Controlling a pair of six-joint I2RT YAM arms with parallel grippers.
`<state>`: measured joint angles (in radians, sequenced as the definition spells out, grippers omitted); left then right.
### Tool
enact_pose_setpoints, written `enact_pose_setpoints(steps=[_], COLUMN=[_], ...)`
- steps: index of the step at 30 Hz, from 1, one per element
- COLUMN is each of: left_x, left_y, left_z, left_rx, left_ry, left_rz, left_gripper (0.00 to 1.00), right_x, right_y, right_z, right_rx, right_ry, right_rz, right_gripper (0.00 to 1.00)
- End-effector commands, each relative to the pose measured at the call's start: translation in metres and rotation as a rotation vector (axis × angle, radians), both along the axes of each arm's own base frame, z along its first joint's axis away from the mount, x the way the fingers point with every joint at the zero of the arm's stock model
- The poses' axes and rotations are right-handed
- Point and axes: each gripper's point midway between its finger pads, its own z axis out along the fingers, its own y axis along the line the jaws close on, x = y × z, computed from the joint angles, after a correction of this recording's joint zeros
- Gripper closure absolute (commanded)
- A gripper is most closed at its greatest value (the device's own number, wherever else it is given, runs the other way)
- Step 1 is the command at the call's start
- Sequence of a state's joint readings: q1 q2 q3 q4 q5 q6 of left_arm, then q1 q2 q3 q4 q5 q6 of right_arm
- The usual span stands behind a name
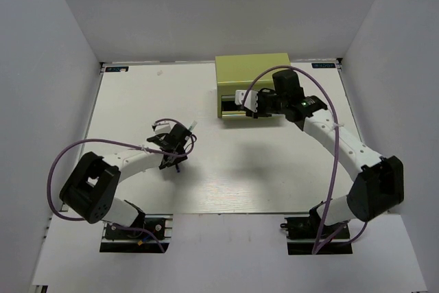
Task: Sort the stationery into containers
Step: Pick up the pen from the center of the board.
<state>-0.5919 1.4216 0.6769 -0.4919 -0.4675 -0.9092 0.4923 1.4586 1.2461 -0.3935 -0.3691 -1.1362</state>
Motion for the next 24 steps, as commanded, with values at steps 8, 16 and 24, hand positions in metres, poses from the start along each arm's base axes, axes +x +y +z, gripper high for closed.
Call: enact_pose_setpoints(steps=[8,16,24], left_x=[-0.002,-0.016,-0.013], left_y=[-0.009,-0.004,-0.026], left_z=[-0.01,0.014,0.09], left_rx=[0.002,-0.035,-0.192], left_ry=[0.098,0.076,-0.106], left_rz=[-0.051,-0.06,-0.169], left_gripper=[0.65,1.0,1.0], right_x=[-0.041,-0.053,-0.057], right_y=[0.005,0.002,-0.002], right_z=[0.015,0.009,0.006], right_rx=[0.174,0.212,0.261], right_ry=[0.119,0.138,0.179], right_rz=[-0.007,-0.021,-0.068], right_gripper=[0.6,0.3,0.3])
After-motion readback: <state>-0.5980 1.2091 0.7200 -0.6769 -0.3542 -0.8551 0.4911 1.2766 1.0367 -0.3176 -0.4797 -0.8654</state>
